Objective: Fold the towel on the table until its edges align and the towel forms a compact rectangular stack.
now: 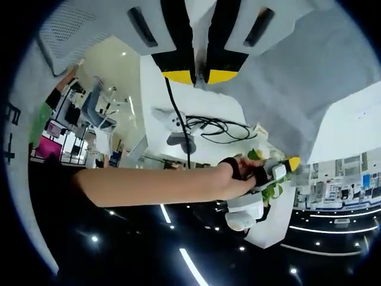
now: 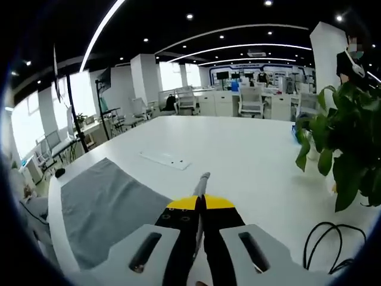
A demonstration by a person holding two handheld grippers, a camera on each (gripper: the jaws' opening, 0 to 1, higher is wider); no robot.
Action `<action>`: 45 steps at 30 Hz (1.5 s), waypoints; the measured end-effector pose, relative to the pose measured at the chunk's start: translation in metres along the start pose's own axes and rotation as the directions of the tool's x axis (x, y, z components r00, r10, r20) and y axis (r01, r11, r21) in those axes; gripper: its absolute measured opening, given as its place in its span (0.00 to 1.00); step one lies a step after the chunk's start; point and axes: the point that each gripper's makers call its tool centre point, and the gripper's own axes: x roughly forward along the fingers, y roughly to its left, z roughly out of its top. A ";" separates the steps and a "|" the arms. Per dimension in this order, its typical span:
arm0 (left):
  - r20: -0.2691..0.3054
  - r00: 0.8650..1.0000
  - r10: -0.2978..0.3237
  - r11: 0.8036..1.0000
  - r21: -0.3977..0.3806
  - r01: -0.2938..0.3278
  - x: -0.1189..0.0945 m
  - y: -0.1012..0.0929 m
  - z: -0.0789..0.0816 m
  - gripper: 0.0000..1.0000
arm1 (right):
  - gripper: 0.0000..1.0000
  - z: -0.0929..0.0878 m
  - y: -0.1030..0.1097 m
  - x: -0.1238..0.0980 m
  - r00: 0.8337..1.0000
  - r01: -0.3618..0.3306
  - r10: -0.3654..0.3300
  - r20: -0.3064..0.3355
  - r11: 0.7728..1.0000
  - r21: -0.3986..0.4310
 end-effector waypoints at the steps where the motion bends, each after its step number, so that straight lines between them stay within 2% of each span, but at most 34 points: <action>1: 0.004 1.000 0.006 1.000 0.000 -0.006 -0.004 0.001 0.002 0.07 | 0.00 0.005 0.004 0.001 1.000 -0.007 0.007 0.008 1.000 0.002; 7: 0.036 0.999 0.029 1.000 0.003 -0.029 -0.030 0.001 0.022 0.07 | 0.00 0.027 0.025 0.009 0.998 -0.040 0.039 0.043 0.999 0.029; 9: 0.057 0.997 0.042 0.999 -0.026 -0.041 -0.037 0.004 0.029 0.06 | 0.00 0.032 0.029 0.011 0.998 -0.046 0.045 0.047 0.998 0.030; 11: 0.078 0.996 0.050 0.998 -0.046 -0.047 -0.047 0.006 0.038 0.06 | 0.00 0.043 0.035 0.014 0.998 -0.039 0.041 0.048 0.999 -0.037; 17: 0.109 0.992 0.057 0.998 -0.036 -0.054 -0.073 0.013 0.050 0.06 | 0.00 0.068 0.055 0.016 0.997 -0.042 0.043 0.069 0.999 -0.027; 20: 0.132 0.989 0.066 0.998 -0.029 -0.063 -0.091 0.018 0.056 0.06 | 0.00 0.069 0.064 0.025 0.996 -0.041 0.043 0.080 0.999 -0.016; 24: 0.145 0.987 0.072 0.997 -0.031 -0.069 -0.109 0.023 0.058 0.06 | 0.00 0.077 0.077 0.031 0.995 -0.039 0.040 0.086 0.999 -0.006; 27: 0.171 0.982 0.076 0.996 -0.056 -0.068 -0.129 0.029 0.058 0.06 | 0.00 0.083 0.096 0.035 0.995 -0.040 0.042 0.093 0.999 -0.020; 30: 0.174 0.980 0.096 0.994 -0.071 -0.085 -0.152 0.039 0.054 0.06 | 0.00 0.090 0.123 0.036 0.993 -0.045 0.046 0.113 0.999 -0.004; 36: 0.171 0.977 0.125 0.991 -0.074 -0.114 -0.184 0.055 0.045 0.06 | 0.00 0.100 0.151 0.049 0.991 -0.053 0.055 0.124 0.998 -0.014; 40: 0.188 0.969 0.158 0.986 -0.084 -0.144 -0.207 0.067 0.045 0.06 | 0.00 0.104 0.176 0.058 0.988 -0.070 0.072 0.133 0.997 -0.022; 44: 0.200 0.961 0.189 0.981 -0.088 -0.175 -0.229 0.078 0.044 0.06 | 0.00 0.113 0.185 0.069 0.987 -0.080 0.082 0.142 0.997 -0.019; 45: 0.200 0.960 0.196 0.980 -0.088 -0.181 -0.234 0.080 0.043 0.06 | 0.00 0.114 0.196 0.072 0.986 -0.085 0.087 0.145 0.996 -0.020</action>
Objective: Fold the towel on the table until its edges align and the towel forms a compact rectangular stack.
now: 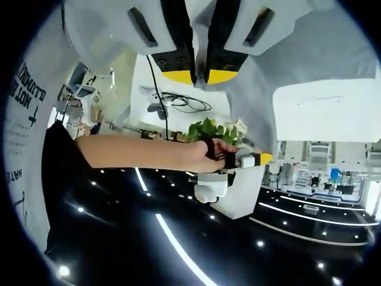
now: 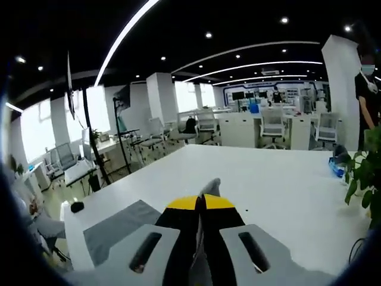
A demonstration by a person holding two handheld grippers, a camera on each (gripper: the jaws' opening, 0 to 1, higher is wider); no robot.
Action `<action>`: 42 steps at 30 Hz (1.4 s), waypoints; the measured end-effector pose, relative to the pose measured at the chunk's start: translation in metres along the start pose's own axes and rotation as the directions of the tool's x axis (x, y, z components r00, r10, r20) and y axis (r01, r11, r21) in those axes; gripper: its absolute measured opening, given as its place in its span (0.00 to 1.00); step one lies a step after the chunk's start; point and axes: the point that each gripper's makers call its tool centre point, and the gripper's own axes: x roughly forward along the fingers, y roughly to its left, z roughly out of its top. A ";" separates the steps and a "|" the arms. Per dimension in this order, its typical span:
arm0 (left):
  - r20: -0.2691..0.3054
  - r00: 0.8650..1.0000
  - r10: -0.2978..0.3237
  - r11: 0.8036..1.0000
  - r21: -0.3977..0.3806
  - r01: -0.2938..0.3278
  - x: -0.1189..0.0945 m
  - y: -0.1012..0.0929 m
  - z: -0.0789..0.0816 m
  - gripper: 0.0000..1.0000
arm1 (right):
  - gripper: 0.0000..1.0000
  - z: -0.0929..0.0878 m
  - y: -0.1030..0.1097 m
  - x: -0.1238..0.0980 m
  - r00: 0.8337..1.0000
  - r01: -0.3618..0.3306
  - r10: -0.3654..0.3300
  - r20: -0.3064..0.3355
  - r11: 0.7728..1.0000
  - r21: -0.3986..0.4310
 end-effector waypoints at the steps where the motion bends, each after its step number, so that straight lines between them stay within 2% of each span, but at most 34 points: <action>1: 0.003 1.000 0.010 1.000 0.001 -0.010 -0.006 0.004 0.000 0.06 | 0.00 0.001 0.006 0.002 1.000 -0.004 0.004 0.003 1.000 -0.001; 13: 0.039 0.995 0.089 0.996 0.011 -0.089 -0.055 0.038 0.011 0.06 | 0.00 0.015 0.057 0.028 0.997 -0.070 0.071 0.015 0.997 -0.027; 19: 0.059 0.989 0.137 0.990 0.017 -0.138 -0.074 0.048 0.017 0.06 | 0.00 0.022 0.072 0.039 0.995 -0.100 0.101 0.026 0.995 -0.031; 25: 0.058 0.979 0.193 0.981 0.007 -0.194 -0.097 0.057 0.012 0.06 | 0.00 0.033 0.088 0.043 0.991 -0.128 0.129 0.043 0.991 -0.026; 29: 0.077 0.967 0.242 0.970 -0.016 -0.242 -0.112 0.070 0.011 0.06 | 0.00 0.031 0.102 0.054 0.987 -0.153 0.154 0.040 0.988 -0.034; 36: 0.089 0.954 0.287 0.958 -0.025 -0.286 -0.127 0.084 0.014 0.06 | 0.00 0.028 0.114 0.065 0.983 -0.181 0.182 0.022 0.983 -0.035; 42: 0.069 0.942 0.328 0.944 -0.037 -0.327 -0.138 0.092 0.004 0.06 | 0.00 0.014 0.126 0.083 0.980 -0.197 0.197 -0.002 0.980 -0.022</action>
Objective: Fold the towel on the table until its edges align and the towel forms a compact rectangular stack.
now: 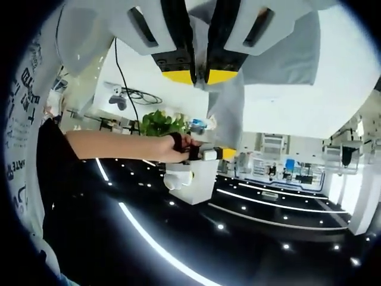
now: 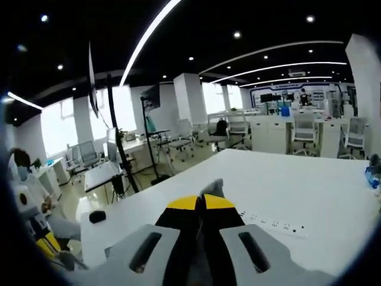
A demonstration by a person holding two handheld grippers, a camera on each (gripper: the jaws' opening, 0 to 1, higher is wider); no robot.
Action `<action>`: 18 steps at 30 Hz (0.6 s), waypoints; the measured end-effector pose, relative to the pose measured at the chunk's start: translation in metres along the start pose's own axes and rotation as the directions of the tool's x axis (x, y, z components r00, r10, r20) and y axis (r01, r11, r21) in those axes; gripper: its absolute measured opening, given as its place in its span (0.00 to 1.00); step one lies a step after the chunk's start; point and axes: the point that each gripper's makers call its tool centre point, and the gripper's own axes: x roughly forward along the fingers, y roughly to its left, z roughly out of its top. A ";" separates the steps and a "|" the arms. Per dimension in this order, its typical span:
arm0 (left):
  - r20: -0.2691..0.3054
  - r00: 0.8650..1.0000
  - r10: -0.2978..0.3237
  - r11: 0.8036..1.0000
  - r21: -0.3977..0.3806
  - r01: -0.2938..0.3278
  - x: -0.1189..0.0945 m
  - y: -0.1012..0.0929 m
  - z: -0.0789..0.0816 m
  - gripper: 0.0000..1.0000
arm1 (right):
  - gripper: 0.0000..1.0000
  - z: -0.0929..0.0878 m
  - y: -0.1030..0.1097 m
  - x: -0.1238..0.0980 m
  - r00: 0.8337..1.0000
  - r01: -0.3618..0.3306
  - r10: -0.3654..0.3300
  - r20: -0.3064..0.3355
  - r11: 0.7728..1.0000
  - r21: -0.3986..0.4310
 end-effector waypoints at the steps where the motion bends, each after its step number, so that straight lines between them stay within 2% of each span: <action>1: 0.000 1.000 0.005 1.000 -0.003 -0.005 -0.002 0.001 -0.001 0.06 | 0.00 -0.001 0.001 0.002 1.000 -0.003 0.003 0.000 1.000 0.006; 13: 0.018 0.998 0.057 0.998 -0.031 -0.056 -0.024 0.016 -0.004 0.06 | 0.00 -0.002 0.031 0.025 0.999 -0.050 0.050 -0.006 0.999 0.004; 18: 0.025 0.996 0.083 0.996 -0.046 -0.081 -0.032 0.025 -0.006 0.06 | 0.00 -0.003 0.036 0.036 0.998 -0.061 0.061 -0.016 0.998 0.000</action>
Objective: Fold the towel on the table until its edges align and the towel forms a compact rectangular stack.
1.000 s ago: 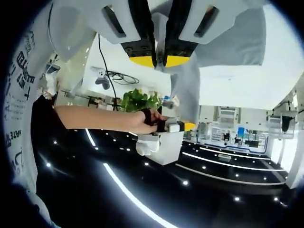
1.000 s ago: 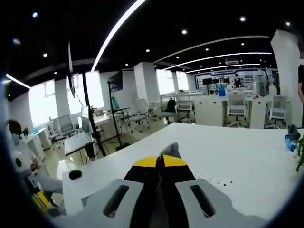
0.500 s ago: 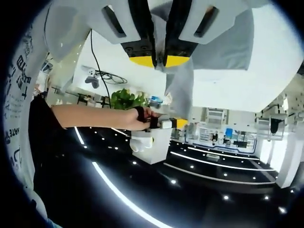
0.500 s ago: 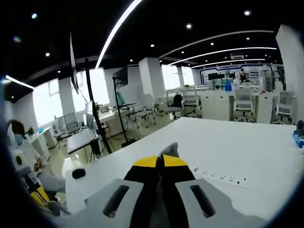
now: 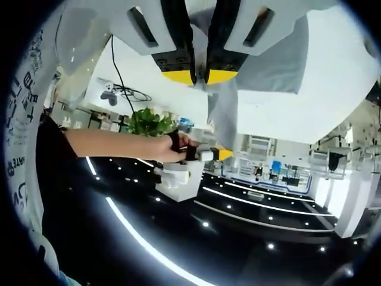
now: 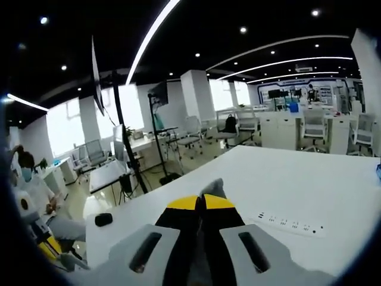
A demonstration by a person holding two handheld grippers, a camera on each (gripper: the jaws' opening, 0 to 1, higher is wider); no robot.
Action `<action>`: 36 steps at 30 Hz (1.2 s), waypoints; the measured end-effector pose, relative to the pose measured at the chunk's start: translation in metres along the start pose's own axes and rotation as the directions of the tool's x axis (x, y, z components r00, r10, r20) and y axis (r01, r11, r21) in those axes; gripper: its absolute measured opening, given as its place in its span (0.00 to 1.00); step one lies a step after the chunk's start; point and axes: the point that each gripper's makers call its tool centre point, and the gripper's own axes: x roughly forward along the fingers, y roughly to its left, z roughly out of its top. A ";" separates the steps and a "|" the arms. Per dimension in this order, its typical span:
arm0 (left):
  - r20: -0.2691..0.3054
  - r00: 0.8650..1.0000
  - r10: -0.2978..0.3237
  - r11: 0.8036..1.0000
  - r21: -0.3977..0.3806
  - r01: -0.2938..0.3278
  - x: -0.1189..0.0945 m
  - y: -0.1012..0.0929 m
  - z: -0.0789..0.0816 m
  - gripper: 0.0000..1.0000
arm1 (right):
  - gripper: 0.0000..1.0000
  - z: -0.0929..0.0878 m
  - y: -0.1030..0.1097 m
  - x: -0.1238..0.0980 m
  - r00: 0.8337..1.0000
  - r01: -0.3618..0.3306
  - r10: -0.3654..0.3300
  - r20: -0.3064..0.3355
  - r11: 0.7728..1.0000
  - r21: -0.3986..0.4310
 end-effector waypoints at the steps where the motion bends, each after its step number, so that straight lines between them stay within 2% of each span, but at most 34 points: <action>1: -0.003 1.000 0.006 1.000 -0.005 -0.006 -0.001 0.002 -0.002 0.06 | 0.00 -0.001 0.001 0.002 1.000 -0.003 0.003 -0.004 1.000 -0.003; 12: -0.040 0.992 0.119 0.991 -0.053 -0.121 -0.023 0.032 -0.030 0.06 | 0.00 -0.024 0.020 0.040 0.998 -0.020 0.020 -0.056 1.000 -0.005; 15: -0.062 0.989 0.134 0.990 -0.026 -0.136 -0.027 0.036 -0.034 0.06 | 0.00 -0.028 0.023 0.053 0.998 -0.023 0.022 -0.061 1.000 -0.002; 20: -0.074 0.986 0.149 0.987 -0.040 -0.153 -0.035 0.046 -0.044 0.06 | 0.00 -0.038 0.035 0.072 0.996 -0.042 0.042 -0.081 0.999 0.004; 27: -0.072 0.974 0.216 0.971 -0.087 -0.222 -0.043 0.072 -0.055 0.06 | 0.00 -0.061 0.042 0.102 0.992 -0.049 0.052 -0.116 0.998 0.028; 31: -0.077 0.964 0.255 0.956 -0.132 -0.263 -0.044 0.085 -0.065 0.06 | 0.00 -0.072 0.043 0.110 0.990 -0.033 0.040 -0.133 0.998 0.054; 32: -0.079 0.959 0.273 0.946 -0.157 -0.283 -0.044 0.092 -0.069 0.06 | 0.00 -0.081 0.041 0.117 0.989 -0.026 0.035 -0.142 0.998 0.061; 34: -0.074 0.953 0.294 0.935 -0.183 -0.303 -0.047 0.100 -0.072 0.03 | 0.00 -0.082 0.041 0.123 0.989 -0.016 0.026 -0.147 0.998 0.065; 36: -0.080 0.953 0.293 0.934 -0.189 -0.303 -0.048 0.104 -0.076 0.03 | 0.00 -0.094 0.041 0.132 0.987 -0.012 0.023 -0.159 0.997 0.072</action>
